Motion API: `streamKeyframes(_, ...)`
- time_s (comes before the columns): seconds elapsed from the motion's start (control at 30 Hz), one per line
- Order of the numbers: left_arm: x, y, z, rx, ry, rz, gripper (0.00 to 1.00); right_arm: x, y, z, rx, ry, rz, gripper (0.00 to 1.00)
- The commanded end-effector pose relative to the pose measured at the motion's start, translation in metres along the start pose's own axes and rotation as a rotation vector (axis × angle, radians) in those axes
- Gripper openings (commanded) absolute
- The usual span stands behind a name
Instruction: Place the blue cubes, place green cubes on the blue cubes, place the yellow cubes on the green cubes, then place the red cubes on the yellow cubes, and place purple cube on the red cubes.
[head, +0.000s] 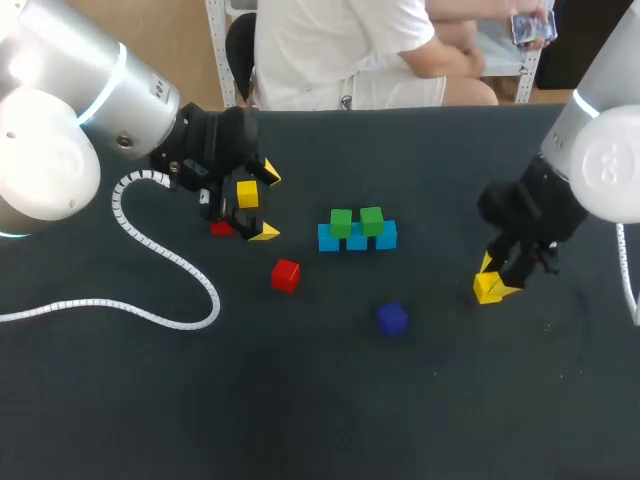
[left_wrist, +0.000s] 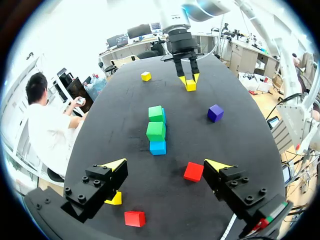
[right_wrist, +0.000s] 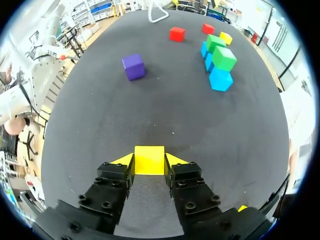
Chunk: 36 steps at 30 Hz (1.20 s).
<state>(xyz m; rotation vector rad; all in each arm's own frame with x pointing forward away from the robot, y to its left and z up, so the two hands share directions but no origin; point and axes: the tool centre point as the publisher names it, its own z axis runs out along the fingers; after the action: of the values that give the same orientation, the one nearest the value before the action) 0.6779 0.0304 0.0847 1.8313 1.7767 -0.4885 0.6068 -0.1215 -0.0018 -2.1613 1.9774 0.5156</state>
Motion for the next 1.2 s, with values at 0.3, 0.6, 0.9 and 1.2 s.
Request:
streamKeyframes(0.3,0.001,0.002,0.000,0.004,-0.003,0.003,1.00,-0.008,-0.009,-0.011,0.019,-0.038,0.141,0.00)
streamKeyframes(0.6,0.001,0.002,0.000,0.004,-0.003,0.003,1.00,-0.032,-0.017,-0.029,0.050,-0.111,0.161,0.00)
streamKeyframes(0.9,0.001,0.002,0.000,0.004,-0.003,0.003,1.00,-0.038,-0.018,-0.022,0.044,-0.104,0.144,0.00)
streamKeyframes(1.2,-0.002,0.016,-0.003,0.051,0.066,-0.038,1.00,-0.035,-0.019,-0.021,0.042,-0.116,0.150,0.00)
